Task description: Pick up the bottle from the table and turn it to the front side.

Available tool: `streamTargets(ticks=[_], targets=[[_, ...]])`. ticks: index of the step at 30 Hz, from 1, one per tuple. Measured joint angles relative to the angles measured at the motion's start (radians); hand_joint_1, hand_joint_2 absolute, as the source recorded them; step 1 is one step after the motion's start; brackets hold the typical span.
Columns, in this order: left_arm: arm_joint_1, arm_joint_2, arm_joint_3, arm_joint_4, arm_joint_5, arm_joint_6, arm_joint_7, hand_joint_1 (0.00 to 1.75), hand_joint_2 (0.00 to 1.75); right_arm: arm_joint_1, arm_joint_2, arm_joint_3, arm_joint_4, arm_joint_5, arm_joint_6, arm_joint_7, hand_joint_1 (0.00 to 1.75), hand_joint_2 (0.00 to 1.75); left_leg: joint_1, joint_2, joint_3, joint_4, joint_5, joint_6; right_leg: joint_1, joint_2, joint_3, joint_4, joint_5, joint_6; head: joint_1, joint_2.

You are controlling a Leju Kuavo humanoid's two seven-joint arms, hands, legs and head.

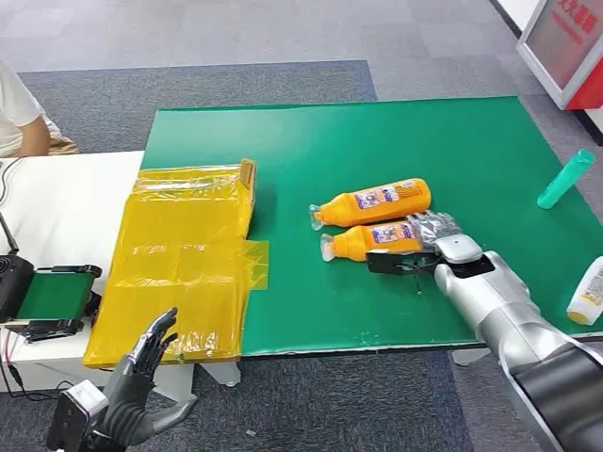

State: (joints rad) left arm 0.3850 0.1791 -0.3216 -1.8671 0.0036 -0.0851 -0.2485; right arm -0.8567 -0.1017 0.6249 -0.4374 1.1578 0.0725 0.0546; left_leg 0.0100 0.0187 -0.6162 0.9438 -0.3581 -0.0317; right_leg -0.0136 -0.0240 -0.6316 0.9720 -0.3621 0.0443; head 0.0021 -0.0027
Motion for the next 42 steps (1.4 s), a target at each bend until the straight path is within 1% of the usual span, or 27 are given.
streamTargets(ticks=[10, 12, 13, 14, 16, 17, 18, 36, 38, 42], targets=[[0.016, 0.018, -0.029, -0.012, 0.011, 0.026, 0.006, 0.0, 1.75, 0.0, 0.014, 0.0, 0.021, 0.001, 0.0, 0.003, 0.0, 1.75, 0.0, 0.0, 0.0, 0.0, 0.0, 0.0, 0.0, 0.0, 0.0, 0.0, 0.0, 0.0, 0.0, 0.0], [0.016, 0.025, -0.039, -0.013, 0.017, 0.043, 0.008, 0.0, 1.75, -0.001, 0.017, 0.0, 0.025, 0.001, 0.0, 0.003, 0.02, 1.75, 0.0, 0.0, 0.0, 0.0, 0.0, 0.0, 0.0, 0.0, 0.0, 0.0, 0.0, 0.0, 0.0, 0.0], [0.016, 0.029, -0.043, -0.014, 0.021, 0.048, 0.008, 0.0, 1.75, -0.001, 0.018, 0.0, 0.026, 0.002, 0.0, 0.003, 0.09, 1.75, 0.0, 0.0, 0.0, 0.0, 0.0, 0.0, 0.0, 0.0, 0.0, 0.0, 0.0, 0.0, 0.0, 0.0], [0.016, 0.032, -0.046, -0.015, 0.023, 0.052, 0.008, 0.0, 1.75, -0.001, 0.019, 0.0, 0.027, 0.002, 0.0, 0.003, 0.41, 1.75, 0.0, 0.0, 0.0, 0.0, 0.0, 0.0, 0.0, 0.0, 0.0, 0.0, 0.0, 0.0, 0.0, 0.0], [0.016, 0.038, -0.051, -0.017, 0.026, 0.054, 0.008, 0.0, 1.75, -0.002, 0.021, 0.0, 0.03, 0.002, 0.0, 0.003, 1.26, 1.75, 0.0, 0.0, 0.0, 0.0, 0.0, 0.0, 0.0, 0.0, 0.0, 0.0, 0.0, 0.0, 0.0, 0.0], [0.016, 0.04, -0.053, -0.018, 0.026, 0.055, 0.008, 0.0, 1.75, -0.002, 0.022, 0.0, 0.031, 0.002, 0.0, 0.003, 1.62, 1.75, 0.0, 0.0, 0.0, 0.0, 0.0, 0.0, 0.0, 0.0, 0.0, 0.0, 0.0, 0.0, 0.0, 0.0], [0.015, 0.042, -0.055, -0.018, 0.026, 0.055, 0.008, 0.0, 1.75, -0.002, 0.023, 0.0, 0.033, 0.002, 0.0, 0.003, 1.74, 1.75, 0.0, 0.0, 0.0, 0.0, 0.0, 0.0, 0.0, 0.0, 0.0, 0.0, 0.0, 0.0, 0.0, 0.0], [0.003, 0.055, -0.071, -0.019, 0.029, 0.05, 0.007, 0.0, 1.75, -0.011, 0.026, -0.001, 0.041, 0.003, -0.003, -0.001, 1.75, 1.75, 0.0, 0.0, 0.0, 0.0, 0.0, 0.0, 0.0, 0.0, 0.0, 0.0, 0.0, 0.0, 0.0, 0.0], [0.0, 0.055, -0.071, -0.019, 0.029, 0.048, 0.007, 0.0, 1.75, -0.01, 0.026, -0.003, 0.041, -0.005, -0.014, -0.008, 1.75, 1.75, 0.0, 0.0, 0.0, 0.0, 0.0, 0.0, 0.0, 0.0, 0.0, 0.0, 0.0, 0.0, 0.0, 0.0], [-0.005, 0.055, -0.071, -0.019, 0.035, 0.044, 0.004, 0.0, 1.75, 0.0, 0.027, -0.029, 0.038, -0.058, -0.075, -0.038, 1.75, 1.75, 0.0, 0.0, 0.0, 0.0, 0.0, 0.0, 0.0, 0.0, 0.0, 0.0, 0.0, 0.0, 0.0, 0.0]])
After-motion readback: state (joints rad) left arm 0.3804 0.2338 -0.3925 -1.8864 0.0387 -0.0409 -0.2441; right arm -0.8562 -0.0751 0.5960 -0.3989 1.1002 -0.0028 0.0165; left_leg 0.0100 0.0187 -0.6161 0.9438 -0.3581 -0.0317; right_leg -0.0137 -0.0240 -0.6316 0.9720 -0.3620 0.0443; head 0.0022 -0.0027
